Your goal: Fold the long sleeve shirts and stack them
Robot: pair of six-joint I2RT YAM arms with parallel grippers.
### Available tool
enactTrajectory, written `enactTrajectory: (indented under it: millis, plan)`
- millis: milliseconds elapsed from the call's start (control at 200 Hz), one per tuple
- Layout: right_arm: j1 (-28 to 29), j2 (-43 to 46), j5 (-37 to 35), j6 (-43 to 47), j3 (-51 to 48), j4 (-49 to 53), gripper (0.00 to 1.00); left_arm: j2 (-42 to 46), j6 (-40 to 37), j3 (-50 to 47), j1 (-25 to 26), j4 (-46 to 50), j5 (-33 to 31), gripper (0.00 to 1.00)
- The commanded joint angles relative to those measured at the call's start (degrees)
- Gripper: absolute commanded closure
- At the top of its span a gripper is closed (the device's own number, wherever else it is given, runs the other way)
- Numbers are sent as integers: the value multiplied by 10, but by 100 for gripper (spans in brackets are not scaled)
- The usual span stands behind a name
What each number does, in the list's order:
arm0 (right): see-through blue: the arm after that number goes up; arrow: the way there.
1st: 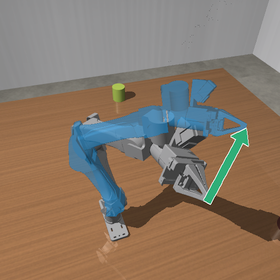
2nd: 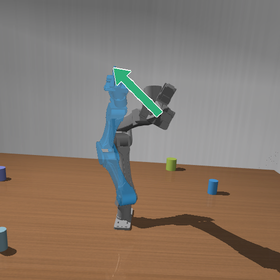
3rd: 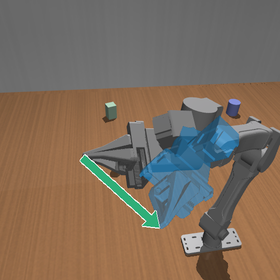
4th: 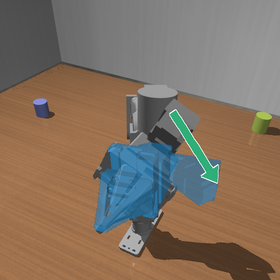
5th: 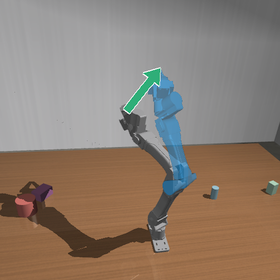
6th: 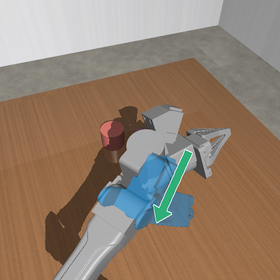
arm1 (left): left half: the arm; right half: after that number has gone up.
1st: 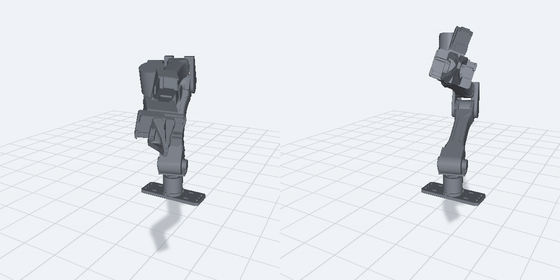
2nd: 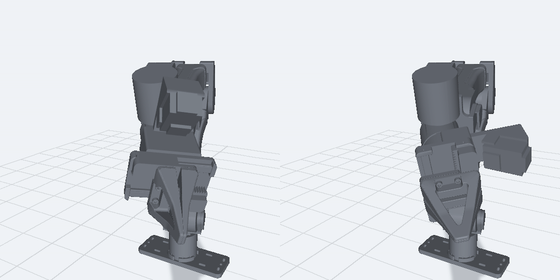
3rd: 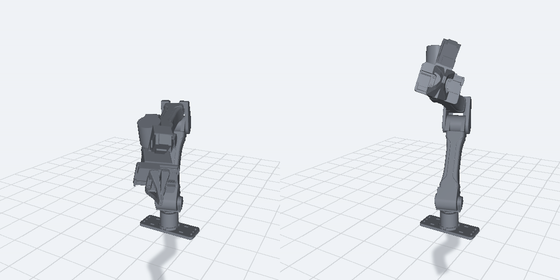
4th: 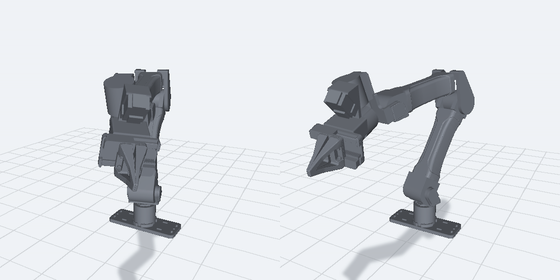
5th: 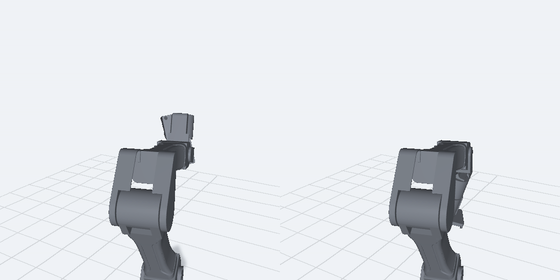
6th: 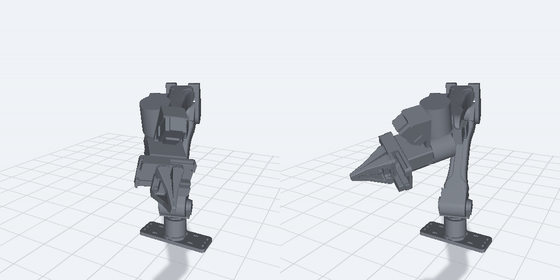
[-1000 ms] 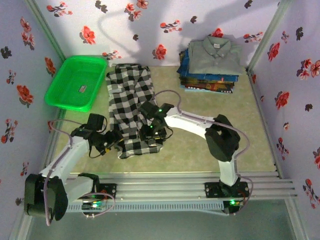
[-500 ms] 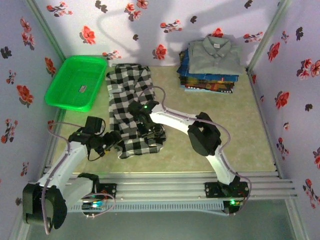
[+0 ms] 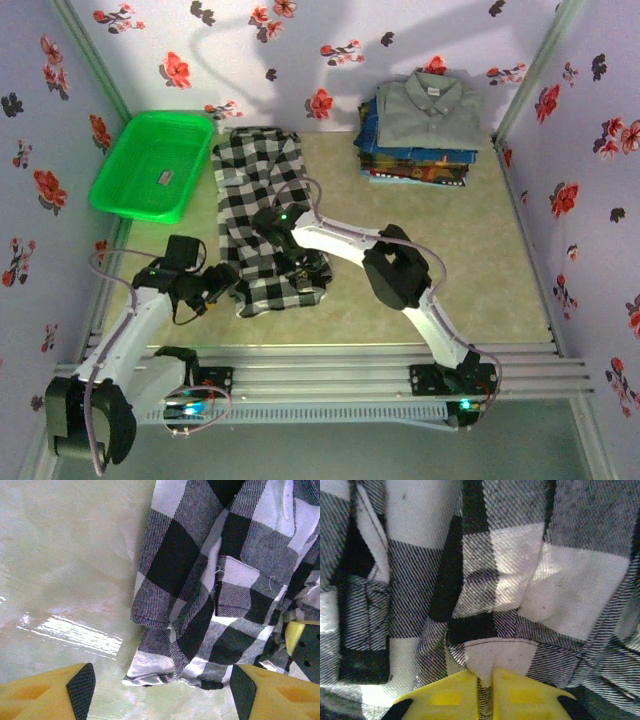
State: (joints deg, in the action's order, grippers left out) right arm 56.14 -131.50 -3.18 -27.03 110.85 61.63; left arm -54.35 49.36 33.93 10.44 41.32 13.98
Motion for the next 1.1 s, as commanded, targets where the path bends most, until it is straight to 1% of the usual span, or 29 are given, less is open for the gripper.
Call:
enactTrajectory:
  millis: [0,60,95,450,580,720,830,995,1050,1095]
  plan:
    - [4,7,-9,4,33,24,94,10,-12,-7,-11,21,-5,26]
    - [4,13,2,6,40,27,98,11,-14,-7,-12,24,-5,26]
    - [4,18,7,5,45,30,99,12,-15,-7,-14,25,-5,26]
    - [5,54,72,-10,42,41,100,14,-17,-13,-18,24,-5,26]
    - [10,65,84,-15,43,42,100,15,-16,-16,-18,24,-6,26]
    - [12,60,100,-14,38,56,100,20,-5,-23,-19,20,-11,25]
    - [14,56,112,-18,19,45,100,24,3,-30,-19,14,-12,25]
    - [15,35,121,-26,-8,21,94,33,10,-33,-18,11,-13,25]
    - [15,33,130,-30,-15,10,84,38,13,-32,-19,14,-15,24]
    - [14,35,152,-34,-21,-7,77,44,18,-32,-20,16,-19,23]
